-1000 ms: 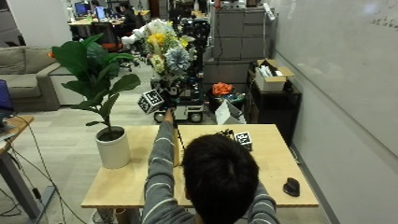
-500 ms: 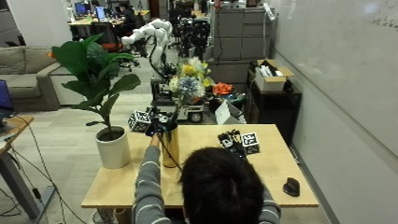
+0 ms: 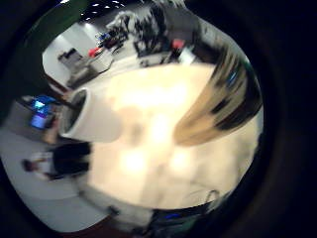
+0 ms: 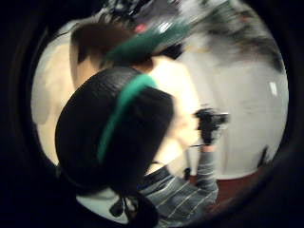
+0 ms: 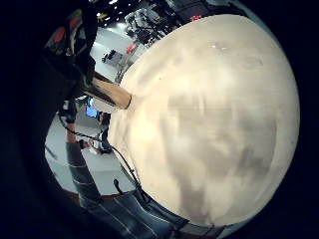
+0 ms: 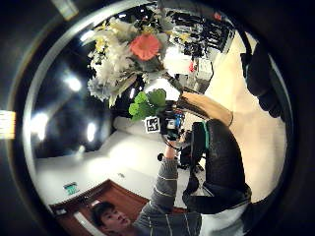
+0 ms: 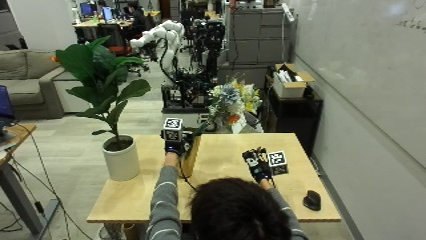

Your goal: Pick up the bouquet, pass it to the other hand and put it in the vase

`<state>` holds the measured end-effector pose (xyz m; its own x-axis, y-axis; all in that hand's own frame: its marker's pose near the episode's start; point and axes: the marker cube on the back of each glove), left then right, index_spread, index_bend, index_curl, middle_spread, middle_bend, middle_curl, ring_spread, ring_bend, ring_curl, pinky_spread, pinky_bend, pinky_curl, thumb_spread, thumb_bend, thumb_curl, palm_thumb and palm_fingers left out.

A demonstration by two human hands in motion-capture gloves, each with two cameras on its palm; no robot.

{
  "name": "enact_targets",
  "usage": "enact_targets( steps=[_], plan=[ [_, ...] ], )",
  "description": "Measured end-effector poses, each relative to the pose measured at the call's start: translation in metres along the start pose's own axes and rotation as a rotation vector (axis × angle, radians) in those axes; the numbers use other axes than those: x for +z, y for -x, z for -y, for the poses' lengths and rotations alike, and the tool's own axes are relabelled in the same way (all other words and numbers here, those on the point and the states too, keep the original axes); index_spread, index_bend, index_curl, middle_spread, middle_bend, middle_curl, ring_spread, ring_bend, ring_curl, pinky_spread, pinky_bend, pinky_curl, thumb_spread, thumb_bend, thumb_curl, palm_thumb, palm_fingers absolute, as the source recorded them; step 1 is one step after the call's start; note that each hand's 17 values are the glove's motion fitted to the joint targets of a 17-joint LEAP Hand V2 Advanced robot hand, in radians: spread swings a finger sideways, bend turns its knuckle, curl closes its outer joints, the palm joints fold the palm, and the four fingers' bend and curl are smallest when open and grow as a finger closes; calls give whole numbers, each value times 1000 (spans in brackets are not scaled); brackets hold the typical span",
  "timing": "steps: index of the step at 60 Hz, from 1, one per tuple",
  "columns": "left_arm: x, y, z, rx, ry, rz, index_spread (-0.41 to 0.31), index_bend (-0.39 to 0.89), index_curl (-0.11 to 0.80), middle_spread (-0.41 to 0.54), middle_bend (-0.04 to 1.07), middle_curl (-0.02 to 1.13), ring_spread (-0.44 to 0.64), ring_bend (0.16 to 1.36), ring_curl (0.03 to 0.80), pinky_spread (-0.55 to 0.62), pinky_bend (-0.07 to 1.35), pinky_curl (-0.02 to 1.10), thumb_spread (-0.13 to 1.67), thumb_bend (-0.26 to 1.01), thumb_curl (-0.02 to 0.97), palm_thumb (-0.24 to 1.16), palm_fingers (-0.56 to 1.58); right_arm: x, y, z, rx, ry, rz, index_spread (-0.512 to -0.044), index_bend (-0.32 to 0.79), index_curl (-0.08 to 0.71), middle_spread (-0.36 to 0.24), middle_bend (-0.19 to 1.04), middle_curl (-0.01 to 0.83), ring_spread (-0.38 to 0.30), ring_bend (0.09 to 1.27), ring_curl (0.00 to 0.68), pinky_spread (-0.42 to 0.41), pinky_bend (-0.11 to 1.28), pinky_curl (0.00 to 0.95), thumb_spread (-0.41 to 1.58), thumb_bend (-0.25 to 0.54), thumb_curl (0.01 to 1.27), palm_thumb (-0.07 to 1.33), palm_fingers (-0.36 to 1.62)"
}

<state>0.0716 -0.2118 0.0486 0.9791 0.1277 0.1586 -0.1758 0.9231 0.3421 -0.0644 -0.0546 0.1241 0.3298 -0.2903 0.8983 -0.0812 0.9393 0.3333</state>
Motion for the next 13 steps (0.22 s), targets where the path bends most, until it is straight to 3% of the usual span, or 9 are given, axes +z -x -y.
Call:
enact_targets(
  steps=[2, 5, 7, 13],
  plan=[
    [2, -3, -2, -6, -15, -49, -149, 457, 389, -83, 176, 322, 191, 407, 250, 385, 277, 283, 1077, -43, 291, 66, 198, -3, -3, -2, 1, -2, -7, -167, 130, 328, -54, 316, 495, -112, 499, 444, -95, 243, 388, 1175, -17, 459, 770, 1120],
    [0, -6, -6, -29, -46, -130, -140, 332, 366, -74, 180, 334, 181, 430, 265, 384, 307, 301, 1117, -7, 290, 103, 140, -6, -5, -2, -64, 4, 17, -167, 129, 328, -54, 315, 495, -112, 499, 445, -95, 241, 388, 1175, -19, 458, 766, 1121],
    [1, -4, -8, -44, -25, -133, -146, 389, 382, -91, 210, 341, 160, 381, 250, 363, 279, 292, 1138, -5, 287, 114, 238, -5, -5, -4, -92, 17, 54, -167, 131, 328, -54, 316, 496, -112, 492, 443, -95, 242, 388, 1175, -18, 458, 765, 1119],
    [7, -1, -7, -42, -14, -102, -147, 368, 385, -114, 189, 343, 136, 338, 243, 335, 239, 289, 1170, -13, 278, 121, 287, -8, -25, -2, -60, 7, 1, -167, 130, 328, -54, 315, 496, -112, 488, 443, -95, 241, 388, 1178, -18, 456, 761, 1120]
  ],
)
